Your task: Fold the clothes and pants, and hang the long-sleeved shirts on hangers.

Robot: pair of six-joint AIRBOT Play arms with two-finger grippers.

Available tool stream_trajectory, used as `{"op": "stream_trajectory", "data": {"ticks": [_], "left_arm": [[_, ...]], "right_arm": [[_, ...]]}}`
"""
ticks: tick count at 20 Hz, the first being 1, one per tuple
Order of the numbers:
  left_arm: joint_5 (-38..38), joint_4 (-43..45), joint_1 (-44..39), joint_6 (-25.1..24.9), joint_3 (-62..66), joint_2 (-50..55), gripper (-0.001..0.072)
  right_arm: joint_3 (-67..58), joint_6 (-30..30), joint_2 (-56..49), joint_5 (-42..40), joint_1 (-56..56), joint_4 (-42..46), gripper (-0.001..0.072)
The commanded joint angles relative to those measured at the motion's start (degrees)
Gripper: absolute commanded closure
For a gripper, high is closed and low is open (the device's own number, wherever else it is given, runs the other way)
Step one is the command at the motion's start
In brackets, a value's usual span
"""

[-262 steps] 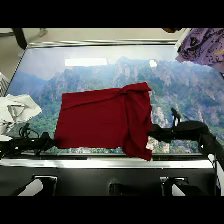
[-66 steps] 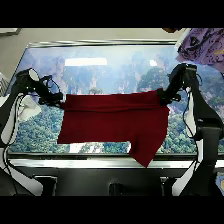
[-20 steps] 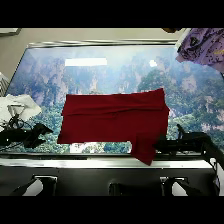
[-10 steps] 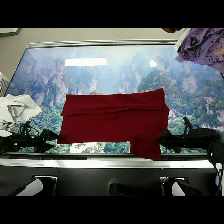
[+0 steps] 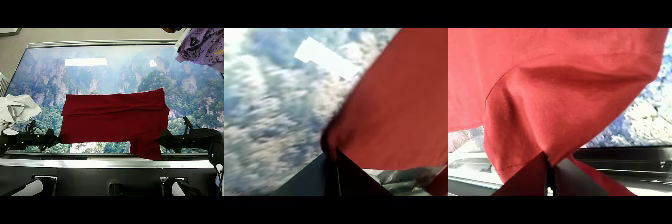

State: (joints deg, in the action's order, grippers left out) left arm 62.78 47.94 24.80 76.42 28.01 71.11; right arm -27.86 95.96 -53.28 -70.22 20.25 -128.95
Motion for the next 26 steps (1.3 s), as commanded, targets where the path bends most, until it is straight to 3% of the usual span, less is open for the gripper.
{"op": "stream_trajectory", "data": {"ticks": [1, 4, 9, 13, 19, 26], "left_arm": [[0.28, 0.04, -2.21, 0.42, 0.0, -0.26, 0.0691], [4.33, 1.68, -0.28, 3.21, 0.0, -5.44, 0.0693], [9.16, 12.83, 0.9, 17.44, -0.02, -23.21, 0.0693], [8.59, 12.61, 0.66, 19.21, 0.02, -30.23, 0.0694], [-6.97, 8.37, -5.49, 16.35, 4.63, -23.47, 0.0693], [-18.05, 8.39, -14.12, 14.86, 18.21, -1.7, 0.0693]], "right_arm": [[-0.28, 0.02, 0.98, -1.31, -0.04, 0.37, 0.0683], [-3.02, -5.46, 4.9, -4.28, -0.04, 6.01, 0.0684], [-9.07, -12.31, 14.97, -14.53, -0.04, 13.55, 0.0684], [-12.11, -12.61, 17.68, -16.26, -0.22, 14.19, 0.0685], [-16.02, -4.87, 4.57, -3.48, -0.22, 6.29, 0.0685], [-24.92, 3.43, -17.09, 9.09, -0.24, 0.44, 0.0684]]}}
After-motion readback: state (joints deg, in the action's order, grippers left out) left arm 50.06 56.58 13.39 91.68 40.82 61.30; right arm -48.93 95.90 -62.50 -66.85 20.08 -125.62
